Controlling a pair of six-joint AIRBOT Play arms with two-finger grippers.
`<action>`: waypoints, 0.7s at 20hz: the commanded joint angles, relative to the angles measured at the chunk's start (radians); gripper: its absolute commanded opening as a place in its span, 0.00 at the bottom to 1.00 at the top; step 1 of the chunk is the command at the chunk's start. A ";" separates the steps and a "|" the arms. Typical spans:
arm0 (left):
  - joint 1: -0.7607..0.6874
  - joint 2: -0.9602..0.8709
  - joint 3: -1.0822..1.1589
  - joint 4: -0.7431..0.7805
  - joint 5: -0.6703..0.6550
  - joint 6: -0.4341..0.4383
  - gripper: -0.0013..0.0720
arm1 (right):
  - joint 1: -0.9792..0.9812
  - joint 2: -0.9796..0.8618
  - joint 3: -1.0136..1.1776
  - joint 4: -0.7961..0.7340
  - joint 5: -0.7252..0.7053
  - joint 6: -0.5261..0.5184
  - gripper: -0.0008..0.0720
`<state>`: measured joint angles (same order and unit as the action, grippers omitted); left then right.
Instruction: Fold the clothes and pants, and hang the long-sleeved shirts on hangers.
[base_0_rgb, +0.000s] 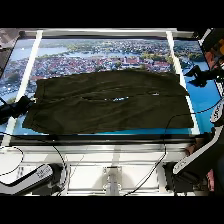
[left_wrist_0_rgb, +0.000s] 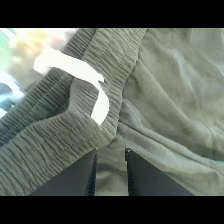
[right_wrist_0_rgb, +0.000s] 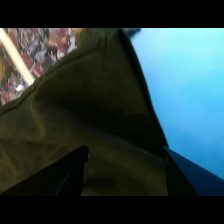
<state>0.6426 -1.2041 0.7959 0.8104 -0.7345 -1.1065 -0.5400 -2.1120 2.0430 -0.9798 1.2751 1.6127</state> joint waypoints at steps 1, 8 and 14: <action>-0.001 -0.001 -0.001 0.000 -0.049 0.000 0.32 | -0.007 -0.071 0.003 0.102 -0.023 -0.030 0.70; -0.004 -0.001 -0.001 0.000 -0.127 -0.001 0.32 | 0.024 -0.107 0.003 0.039 -0.161 -0.033 0.67; -0.057 -0.001 -0.001 -0.003 -0.123 0.000 0.32 | 0.094 -0.108 0.003 0.023 -0.219 -0.033 0.66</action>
<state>0.6067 -1.2041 0.7959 0.8078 -0.8558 -1.1072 -0.4755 -2.2181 2.0449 -0.9413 1.0958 1.5803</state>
